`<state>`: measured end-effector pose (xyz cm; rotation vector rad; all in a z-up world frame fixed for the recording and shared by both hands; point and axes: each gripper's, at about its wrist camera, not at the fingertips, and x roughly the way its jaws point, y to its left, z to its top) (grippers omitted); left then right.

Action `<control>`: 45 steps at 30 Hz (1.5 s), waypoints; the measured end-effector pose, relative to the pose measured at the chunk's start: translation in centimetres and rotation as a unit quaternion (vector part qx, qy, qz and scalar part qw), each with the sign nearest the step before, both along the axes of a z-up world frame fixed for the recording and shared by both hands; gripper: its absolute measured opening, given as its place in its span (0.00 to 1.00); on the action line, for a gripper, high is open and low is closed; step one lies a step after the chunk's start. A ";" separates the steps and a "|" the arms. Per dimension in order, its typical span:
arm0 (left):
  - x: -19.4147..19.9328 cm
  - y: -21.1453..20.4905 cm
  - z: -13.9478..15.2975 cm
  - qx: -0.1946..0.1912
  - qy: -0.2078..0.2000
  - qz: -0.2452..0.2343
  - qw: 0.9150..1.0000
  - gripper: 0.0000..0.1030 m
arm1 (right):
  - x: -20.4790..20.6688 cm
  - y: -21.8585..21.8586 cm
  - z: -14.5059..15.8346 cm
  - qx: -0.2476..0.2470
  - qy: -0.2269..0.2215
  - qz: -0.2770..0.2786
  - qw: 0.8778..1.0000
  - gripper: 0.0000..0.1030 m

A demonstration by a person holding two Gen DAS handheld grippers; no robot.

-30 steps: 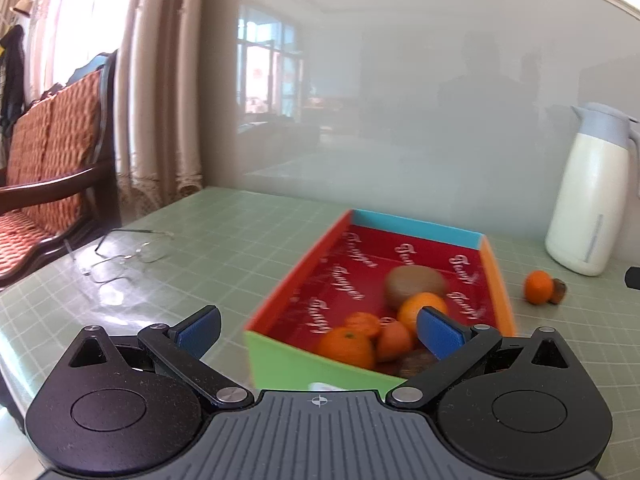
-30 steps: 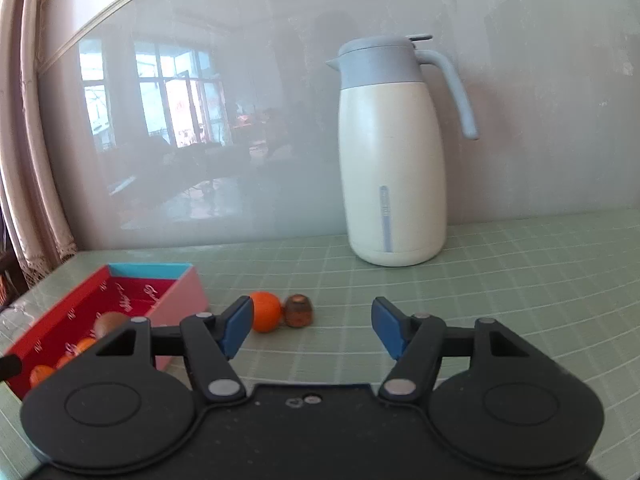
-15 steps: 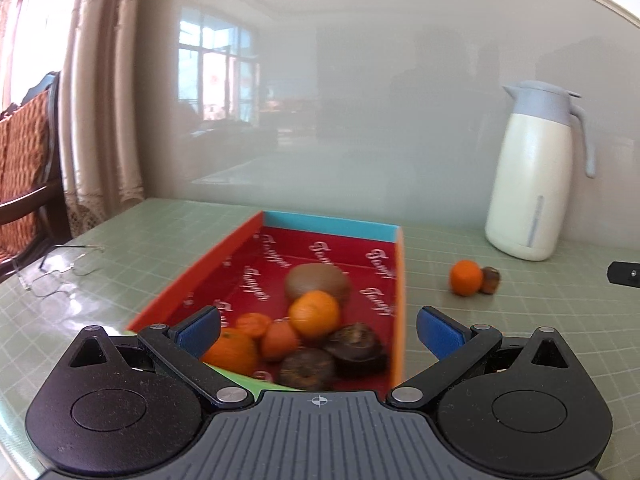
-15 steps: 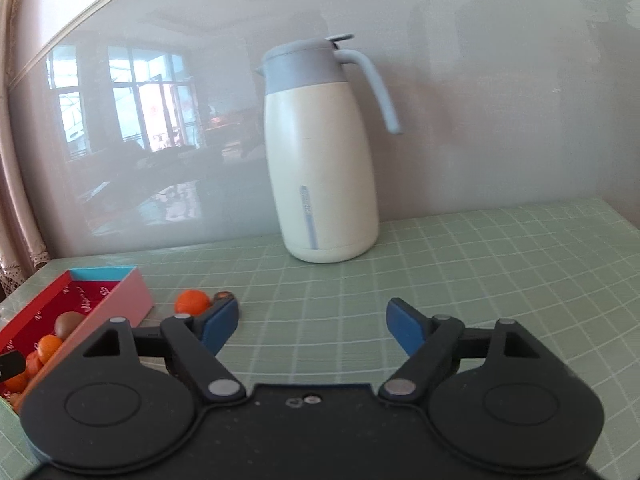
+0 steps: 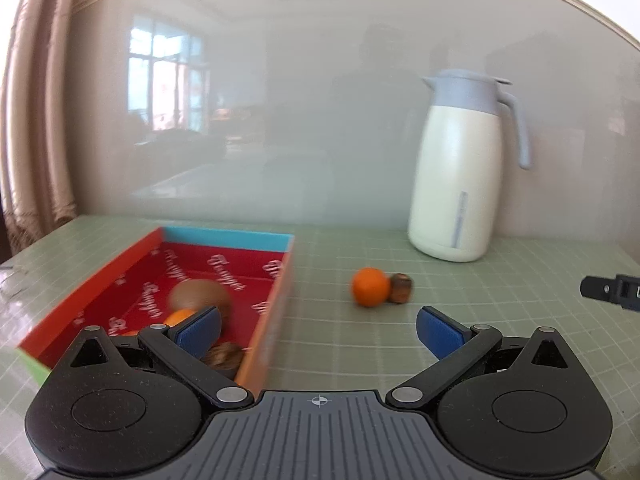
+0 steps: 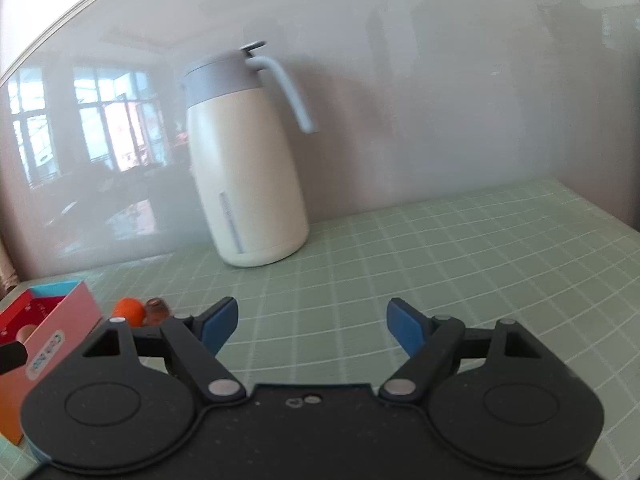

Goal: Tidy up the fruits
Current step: 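Move the left gripper toward the mandarin beside the thermos, then close the left gripper on the mandarin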

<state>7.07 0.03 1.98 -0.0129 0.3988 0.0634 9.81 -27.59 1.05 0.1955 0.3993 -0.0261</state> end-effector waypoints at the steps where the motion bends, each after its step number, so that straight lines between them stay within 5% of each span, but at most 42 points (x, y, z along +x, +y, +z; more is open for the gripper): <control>1: 0.2 -0.4 -0.1 0.005 0.001 -0.004 1.000 1.00 | 0.1 -0.4 0.0 0.003 -0.001 -0.003 1.000 0.79; 24: 10.3 -3.5 -2.8 0.018 0.060 -0.019 0.998 0.99 | 2.7 -5.1 -1.3 0.029 0.021 -0.081 0.996 0.79; 28: 11.7 -3.6 -2.9 0.036 0.066 -0.010 0.997 0.80 | 3.1 -5.2 -1.4 0.028 0.023 -0.082 0.996 0.80; 42: 13.8 -4.3 -3.4 0.060 0.061 -0.001 0.996 0.79 | 4.1 -5.0 -1.5 0.030 0.026 -0.073 0.997 0.81; 45: 13.3 -4.5 -3.3 0.070 0.058 -0.002 0.996 0.72 | 4.3 -4.8 -1.4 0.030 0.025 -0.070 0.997 0.82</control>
